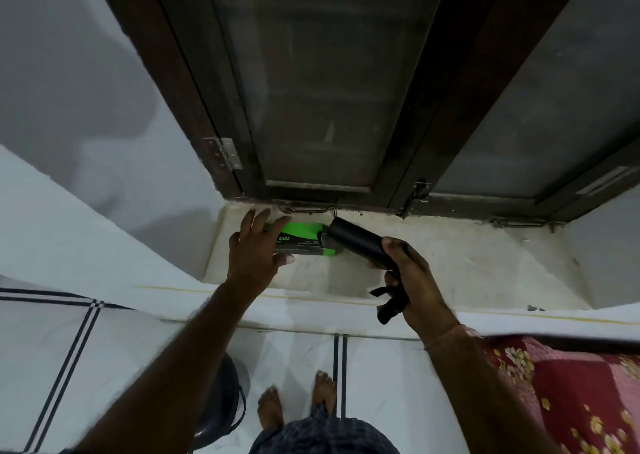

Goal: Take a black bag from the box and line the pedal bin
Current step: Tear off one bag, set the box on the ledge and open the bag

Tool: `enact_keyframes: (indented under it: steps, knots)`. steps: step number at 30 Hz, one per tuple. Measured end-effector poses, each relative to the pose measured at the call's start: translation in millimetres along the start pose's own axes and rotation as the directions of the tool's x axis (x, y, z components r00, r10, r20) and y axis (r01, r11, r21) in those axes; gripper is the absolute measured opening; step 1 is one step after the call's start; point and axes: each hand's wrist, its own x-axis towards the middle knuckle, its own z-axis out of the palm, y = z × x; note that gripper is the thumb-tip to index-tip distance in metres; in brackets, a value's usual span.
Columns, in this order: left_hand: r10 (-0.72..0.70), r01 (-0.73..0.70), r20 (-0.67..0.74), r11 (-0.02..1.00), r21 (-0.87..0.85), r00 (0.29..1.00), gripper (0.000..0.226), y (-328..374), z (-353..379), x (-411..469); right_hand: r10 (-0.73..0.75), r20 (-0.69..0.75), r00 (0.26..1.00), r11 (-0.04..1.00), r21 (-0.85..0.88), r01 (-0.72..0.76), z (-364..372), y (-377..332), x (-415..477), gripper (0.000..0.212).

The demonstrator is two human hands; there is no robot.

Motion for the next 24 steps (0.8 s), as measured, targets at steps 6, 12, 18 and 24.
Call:
enact_keyframes:
  steps: [6,12,18,24]
  knots:
    - [-0.005,-0.007,-0.091,0.991,-0.137,0.996,0.056,-5.4,-6.0,-0.5,-0.007,0.012,1.000,0.989,-0.147,0.008,-13.9,2.8,8.6,0.020]
    - [0.081,-0.096,-0.123,0.988,-0.120,0.989,0.060,1.0,-22.6,-1.0,-0.092,0.081,0.992,0.951,-0.289,0.112,-9.2,-8.2,11.3,0.015]
    - [0.181,-0.195,-0.126,0.976,-0.102,0.975,0.061,-0.4,-31.5,3.4,0.001,0.055,0.999,0.971,-0.237,0.012,-3.6,-15.5,24.0,0.022]
    - [0.150,-0.174,-0.124,0.961,-0.217,0.981,0.057,2.2,-27.0,-3.7,-0.021,0.096,0.995,0.988,-0.150,0.036,7.1,-5.9,13.6,0.016]
